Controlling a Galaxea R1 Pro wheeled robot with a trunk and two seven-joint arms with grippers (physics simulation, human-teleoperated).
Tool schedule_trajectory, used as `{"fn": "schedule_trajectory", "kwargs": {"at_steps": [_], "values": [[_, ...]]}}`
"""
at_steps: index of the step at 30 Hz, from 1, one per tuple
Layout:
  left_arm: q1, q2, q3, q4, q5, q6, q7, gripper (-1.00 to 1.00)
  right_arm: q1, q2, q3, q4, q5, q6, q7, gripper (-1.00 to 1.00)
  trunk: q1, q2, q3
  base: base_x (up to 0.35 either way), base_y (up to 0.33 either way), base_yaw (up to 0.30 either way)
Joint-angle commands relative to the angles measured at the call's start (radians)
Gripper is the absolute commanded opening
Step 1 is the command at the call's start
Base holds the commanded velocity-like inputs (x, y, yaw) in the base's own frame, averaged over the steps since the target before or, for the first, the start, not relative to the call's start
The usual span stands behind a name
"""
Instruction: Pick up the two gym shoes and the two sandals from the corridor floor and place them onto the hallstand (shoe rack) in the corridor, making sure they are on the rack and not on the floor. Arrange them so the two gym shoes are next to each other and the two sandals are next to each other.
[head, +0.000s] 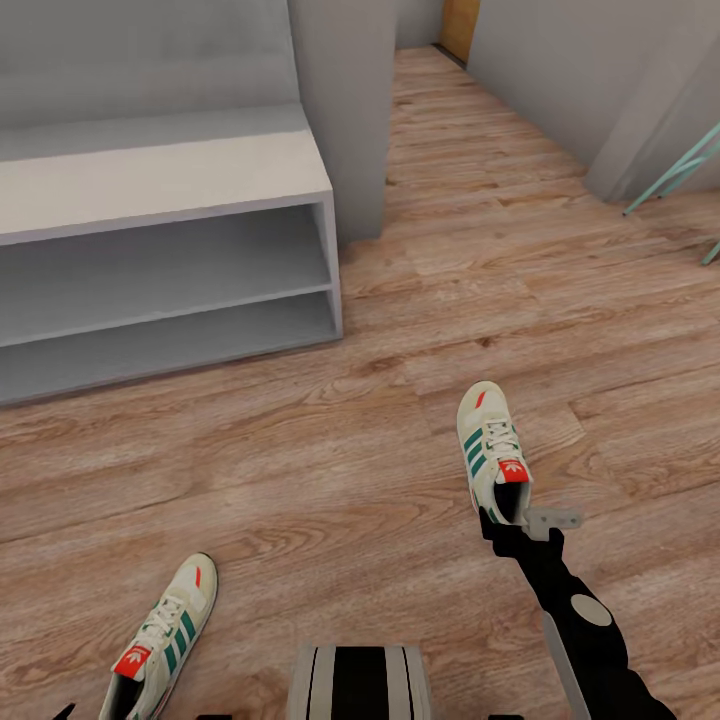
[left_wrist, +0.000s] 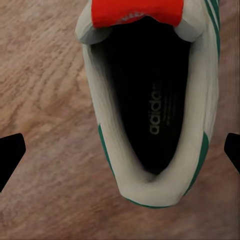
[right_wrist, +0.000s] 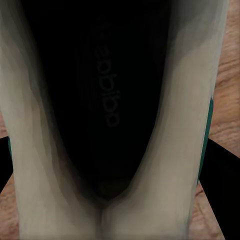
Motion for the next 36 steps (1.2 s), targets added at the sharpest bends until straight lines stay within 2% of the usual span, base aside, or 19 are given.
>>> {"fn": "schedule_trajectory", "kwargs": {"at_steps": [1, 3, 6, 16, 24, 36], "values": [[0.000, 0.000, 0.000, 0.000, -0.009, -0.003, -0.002, 1.00, 0.000, 0.000, 0.000, -0.001, 0.000, 0.006, 0.000, -1.00, 0.000, 0.000, -0.001, 0.000, 0.000, 0.000], [0.000, 0.000, -0.003, -0.001, -0.009, -0.003, -0.002, 1.00, 0.000, 0.000, 0.000, -0.001, 0.000, 0.006, 0.000, -1.00, 0.000, 0.000, -0.001, 0.000, 0.000, 0.000], [0.000, 0.000, -0.005, -0.001, -0.009, -0.003, -0.012, 1.00, 0.000, 0.000, 0.000, -0.001, 0.000, 0.006, 0.000, -1.00, 0.001, -0.001, -0.013, 0.000, 0.000, 0.000], [0.000, 0.001, -0.004, -0.001, -0.008, -0.003, -0.039, 1.00, 0.000, 0.000, 0.001, -0.001, 0.000, 0.006, 0.000, -1.00, 0.006, -0.003, -0.064, 0.000, 0.000, 0.000], [0.000, 0.003, -0.001, -0.002, -0.005, -0.005, -0.039, 1.00, 0.000, 0.000, 0.001, -0.001, 0.000, 0.006, 0.000, -1.00, 0.006, -0.003, -0.076, 0.000, 0.000, 0.000], [-0.003, 0.006, 0.000, -0.011, -0.005, -0.004, -0.039, 1.00, 0.000, 0.003, -0.002, 0.000, 0.000, 0.008, -0.003, -1.00, 0.006, -0.003, -0.078, 0.000, 0.000, 0.000]]}}
